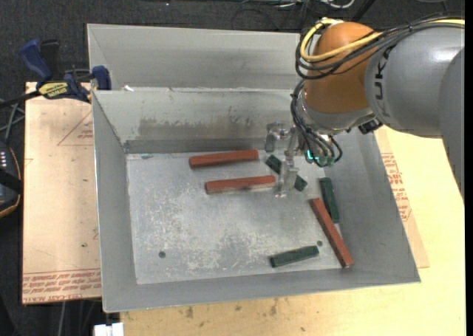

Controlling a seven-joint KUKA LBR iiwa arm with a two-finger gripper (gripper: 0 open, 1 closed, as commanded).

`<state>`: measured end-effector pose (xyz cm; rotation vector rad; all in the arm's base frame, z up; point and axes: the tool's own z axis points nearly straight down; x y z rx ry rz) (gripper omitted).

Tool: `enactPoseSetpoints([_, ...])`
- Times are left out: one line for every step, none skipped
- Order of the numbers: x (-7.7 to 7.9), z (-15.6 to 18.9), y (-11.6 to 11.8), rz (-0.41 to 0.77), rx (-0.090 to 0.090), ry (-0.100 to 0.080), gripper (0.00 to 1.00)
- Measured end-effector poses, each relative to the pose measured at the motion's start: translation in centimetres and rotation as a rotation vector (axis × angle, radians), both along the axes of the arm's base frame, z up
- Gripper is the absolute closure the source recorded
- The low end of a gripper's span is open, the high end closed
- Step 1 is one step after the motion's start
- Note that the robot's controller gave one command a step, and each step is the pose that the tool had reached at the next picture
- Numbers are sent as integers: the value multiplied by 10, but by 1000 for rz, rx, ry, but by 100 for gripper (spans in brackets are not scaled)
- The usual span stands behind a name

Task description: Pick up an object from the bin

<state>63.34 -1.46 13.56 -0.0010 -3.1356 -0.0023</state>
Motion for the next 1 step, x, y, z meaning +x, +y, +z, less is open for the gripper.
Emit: enactPoseSetpoints([2,5,0,0,0,-8,0])
